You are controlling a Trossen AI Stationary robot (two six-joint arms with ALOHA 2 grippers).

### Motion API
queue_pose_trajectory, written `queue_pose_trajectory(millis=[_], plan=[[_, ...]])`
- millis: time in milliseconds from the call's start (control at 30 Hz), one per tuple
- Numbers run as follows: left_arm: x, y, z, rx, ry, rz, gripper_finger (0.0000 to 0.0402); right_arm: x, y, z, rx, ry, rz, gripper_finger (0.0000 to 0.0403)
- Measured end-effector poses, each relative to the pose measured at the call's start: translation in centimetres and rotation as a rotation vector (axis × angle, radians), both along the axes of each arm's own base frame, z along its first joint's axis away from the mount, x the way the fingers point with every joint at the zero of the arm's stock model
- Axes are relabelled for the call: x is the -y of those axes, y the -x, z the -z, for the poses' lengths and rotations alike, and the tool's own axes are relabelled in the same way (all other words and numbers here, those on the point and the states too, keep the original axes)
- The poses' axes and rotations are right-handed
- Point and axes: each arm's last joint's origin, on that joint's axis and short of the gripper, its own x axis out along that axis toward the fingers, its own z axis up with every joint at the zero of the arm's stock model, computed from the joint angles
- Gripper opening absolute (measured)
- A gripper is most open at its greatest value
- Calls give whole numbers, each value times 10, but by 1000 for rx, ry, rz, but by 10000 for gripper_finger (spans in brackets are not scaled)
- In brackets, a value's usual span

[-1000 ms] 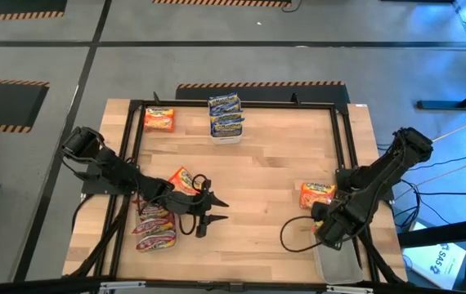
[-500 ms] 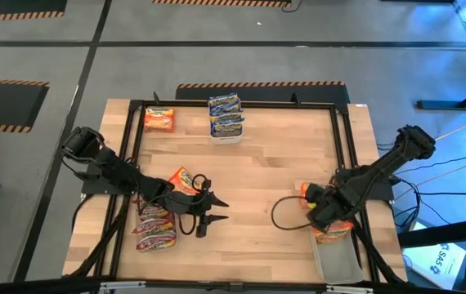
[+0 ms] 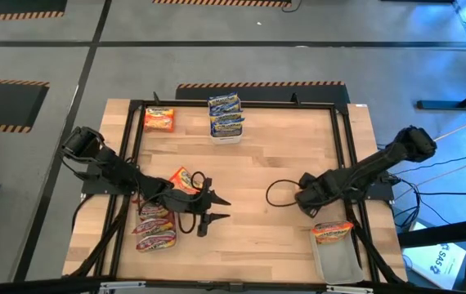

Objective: Sort Maruchan noodles
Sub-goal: Put the orange noodle pack into the gray bin

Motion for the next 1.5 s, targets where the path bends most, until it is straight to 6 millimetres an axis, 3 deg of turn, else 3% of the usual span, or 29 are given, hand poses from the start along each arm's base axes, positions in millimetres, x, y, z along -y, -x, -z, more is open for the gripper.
queue_pose_trajectory(millis=[233,900,1500], plan=[[0,0,0,0,5,-1,170,9,-1,21,50,-42,39,213],[0,0,-1,12,11,-1,170,7,-17,28,182,-33,3,213],[0,0,-1,11,26,-4,170,-14,-72,44,532,-142,-79,213]])
